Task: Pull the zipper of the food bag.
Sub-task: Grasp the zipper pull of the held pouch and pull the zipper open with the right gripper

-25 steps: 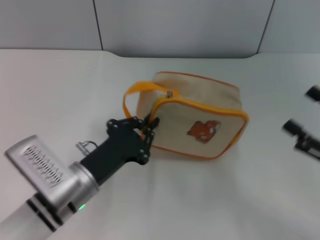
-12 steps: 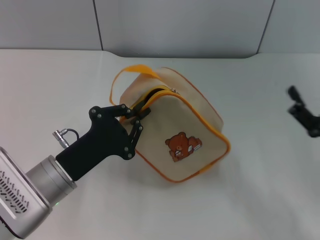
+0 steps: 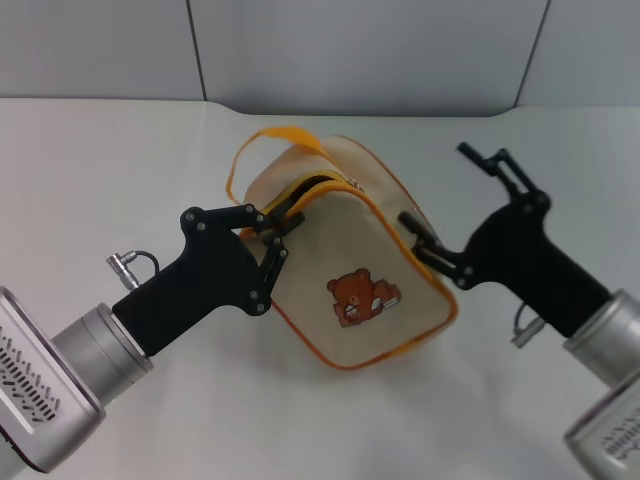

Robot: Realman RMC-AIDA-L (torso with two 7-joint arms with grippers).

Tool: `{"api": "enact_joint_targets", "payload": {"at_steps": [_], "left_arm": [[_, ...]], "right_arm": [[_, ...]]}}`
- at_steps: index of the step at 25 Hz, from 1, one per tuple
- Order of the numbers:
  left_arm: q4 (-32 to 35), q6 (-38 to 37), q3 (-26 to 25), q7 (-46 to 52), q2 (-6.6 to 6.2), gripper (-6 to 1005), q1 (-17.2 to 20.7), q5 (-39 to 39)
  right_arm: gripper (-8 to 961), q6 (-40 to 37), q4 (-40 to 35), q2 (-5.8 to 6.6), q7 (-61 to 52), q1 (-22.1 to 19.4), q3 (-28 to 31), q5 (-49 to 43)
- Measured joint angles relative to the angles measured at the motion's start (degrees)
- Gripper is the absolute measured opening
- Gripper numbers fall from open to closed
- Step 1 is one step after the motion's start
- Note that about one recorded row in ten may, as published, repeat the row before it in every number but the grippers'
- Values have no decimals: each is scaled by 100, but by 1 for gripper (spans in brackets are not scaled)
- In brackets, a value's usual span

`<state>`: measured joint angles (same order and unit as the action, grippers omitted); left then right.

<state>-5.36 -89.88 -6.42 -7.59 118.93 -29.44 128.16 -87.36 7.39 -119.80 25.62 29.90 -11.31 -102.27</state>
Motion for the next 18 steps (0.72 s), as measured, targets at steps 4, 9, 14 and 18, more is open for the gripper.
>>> {"api": "enact_joint_targets", "payload": {"at_steps": [4,9,14,18], "left_arm": [[-3,-1,0,-2,4,63,0,0],[-25,-3,3,-4,6,63,0,-3],[-43,14,8,-5,12,64,-8,-7],[-53,29,10,-5,17,64,-17,-3]], "right_arm": [[844,181,76,0,127,163,4,-255],[845,146,88,1,140,242,7,-520],[844,46,161,-1,140,253,17,-568],[844,-179,205,-8,137,215,70,-545]]}}
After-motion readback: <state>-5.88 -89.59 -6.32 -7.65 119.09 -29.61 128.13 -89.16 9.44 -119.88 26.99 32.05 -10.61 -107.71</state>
